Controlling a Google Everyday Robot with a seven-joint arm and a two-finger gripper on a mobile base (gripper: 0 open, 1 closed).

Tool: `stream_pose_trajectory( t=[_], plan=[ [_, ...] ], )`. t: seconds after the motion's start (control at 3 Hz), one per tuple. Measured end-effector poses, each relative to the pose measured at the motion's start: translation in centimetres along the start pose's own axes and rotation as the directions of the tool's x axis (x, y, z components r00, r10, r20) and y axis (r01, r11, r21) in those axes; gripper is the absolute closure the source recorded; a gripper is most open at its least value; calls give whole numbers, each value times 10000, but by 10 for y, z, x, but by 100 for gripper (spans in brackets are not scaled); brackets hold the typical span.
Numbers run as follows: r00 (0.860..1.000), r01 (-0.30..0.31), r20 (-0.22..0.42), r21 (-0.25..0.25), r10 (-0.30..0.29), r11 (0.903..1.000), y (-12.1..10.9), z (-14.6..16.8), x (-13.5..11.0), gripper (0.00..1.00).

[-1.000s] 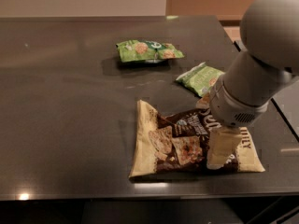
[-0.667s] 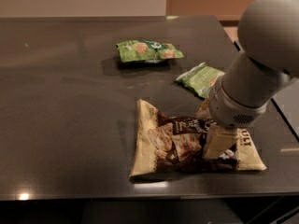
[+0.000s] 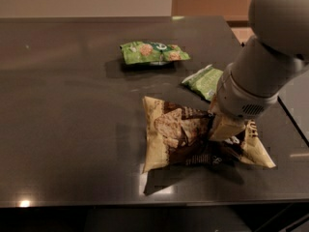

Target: Move brown chip bag near green rice chip bag

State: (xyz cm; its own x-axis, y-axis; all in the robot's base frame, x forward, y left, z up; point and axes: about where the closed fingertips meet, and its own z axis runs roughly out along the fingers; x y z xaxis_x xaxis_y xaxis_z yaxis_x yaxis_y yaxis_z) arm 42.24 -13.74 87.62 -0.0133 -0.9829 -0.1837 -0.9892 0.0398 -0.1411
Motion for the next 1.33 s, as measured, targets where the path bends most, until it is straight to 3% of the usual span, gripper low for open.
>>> stream_pose_trajectory(
  t=[0.33,1.0,1.33],
  plan=[
    [9997,-173,192,801,158,9966,-39,-27,-4,100],
    [9950,-649,904,2500,434,9661,-134,-72,-27,100],
    [9873,-1010,1469,2855,606,9530,-171,-77,-45,100]
  ],
)
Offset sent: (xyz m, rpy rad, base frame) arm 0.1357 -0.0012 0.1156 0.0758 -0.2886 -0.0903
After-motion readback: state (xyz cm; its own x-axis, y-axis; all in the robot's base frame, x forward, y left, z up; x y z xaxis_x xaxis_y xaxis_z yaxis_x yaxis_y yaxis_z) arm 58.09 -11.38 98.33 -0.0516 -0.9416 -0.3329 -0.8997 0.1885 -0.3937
